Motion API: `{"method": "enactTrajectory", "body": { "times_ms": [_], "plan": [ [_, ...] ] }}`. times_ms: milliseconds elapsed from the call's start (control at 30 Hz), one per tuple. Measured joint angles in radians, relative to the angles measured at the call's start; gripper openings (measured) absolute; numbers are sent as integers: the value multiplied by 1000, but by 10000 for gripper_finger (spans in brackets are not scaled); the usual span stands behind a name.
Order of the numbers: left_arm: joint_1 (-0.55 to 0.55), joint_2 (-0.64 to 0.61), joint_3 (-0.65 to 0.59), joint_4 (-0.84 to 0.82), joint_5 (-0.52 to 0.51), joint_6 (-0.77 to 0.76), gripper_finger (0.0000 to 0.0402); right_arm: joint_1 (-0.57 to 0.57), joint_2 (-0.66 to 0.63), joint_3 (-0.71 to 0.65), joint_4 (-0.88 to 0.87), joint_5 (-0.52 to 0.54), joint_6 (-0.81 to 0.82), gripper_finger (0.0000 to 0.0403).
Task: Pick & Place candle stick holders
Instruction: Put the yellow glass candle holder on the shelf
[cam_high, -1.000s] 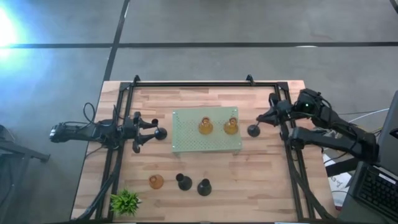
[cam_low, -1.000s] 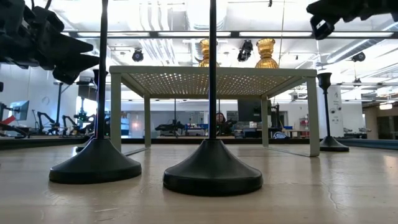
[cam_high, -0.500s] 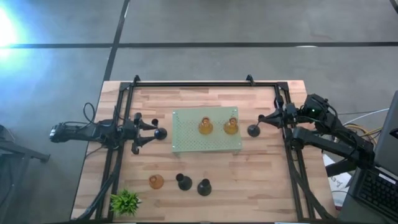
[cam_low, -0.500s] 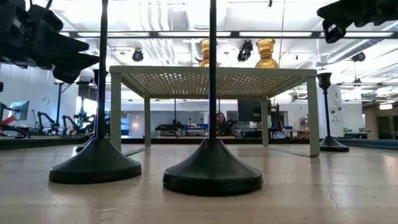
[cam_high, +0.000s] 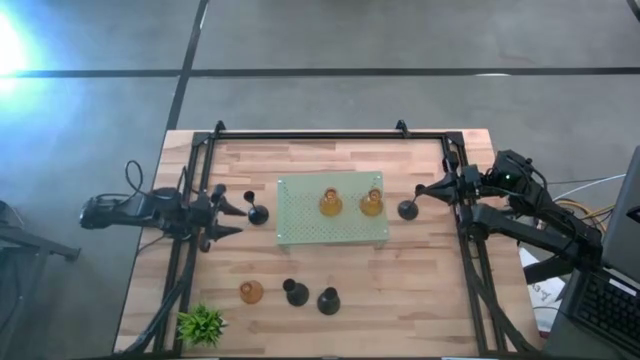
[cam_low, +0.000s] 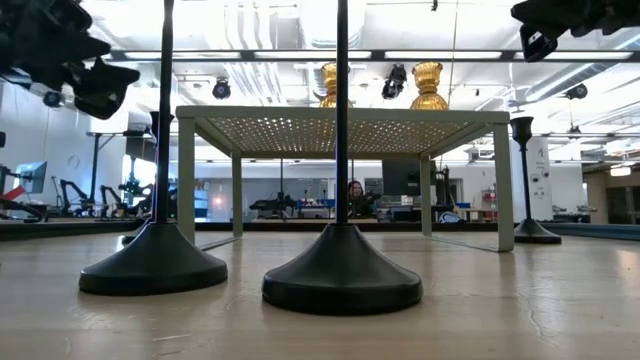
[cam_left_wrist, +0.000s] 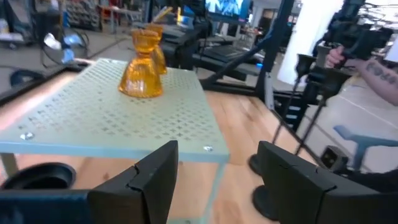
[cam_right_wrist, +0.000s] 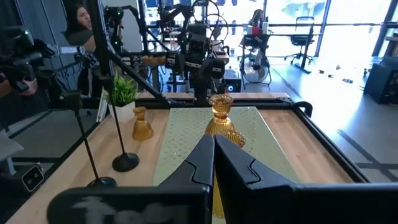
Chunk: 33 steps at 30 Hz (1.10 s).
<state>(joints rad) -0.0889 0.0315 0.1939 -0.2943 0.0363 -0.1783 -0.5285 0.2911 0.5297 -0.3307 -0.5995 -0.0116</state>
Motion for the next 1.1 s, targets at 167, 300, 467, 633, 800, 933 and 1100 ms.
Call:
{"method": "enactTrajectory", "body": {
  "times_ms": [167, 300, 467, 633, 800, 933, 1100],
  "plan": [
    [-17, 81, 23, -47, 35, -32, 225, 0, 5, 0, -2, 0, 0, 8],
    [-49, 183, 33, -40, 85, -70, 225, 0, 7, 0, -1, 0, 0, 9],
    [-122, 308, 52, -1, 89, -58, 225, 0, 7, 0, -1, 0, 0, 9],
    [-211, 384, 66, 34, 90, -72, 215, 0, 7, 0, -1, 0, 0, 9],
    [-309, 427, 75, 34, 90, -206, 191, 0, 7, 0, 1, 0, 0, 9],
    [-396, 450, 83, 32, 90, -326, 175, 0, 7, 0, 1, 0, 0, 9],
    [-476, 479, 89, 33, 57, -402, 162, 0, 13, -1, 1, 0, 0, 9]
  ]
}}
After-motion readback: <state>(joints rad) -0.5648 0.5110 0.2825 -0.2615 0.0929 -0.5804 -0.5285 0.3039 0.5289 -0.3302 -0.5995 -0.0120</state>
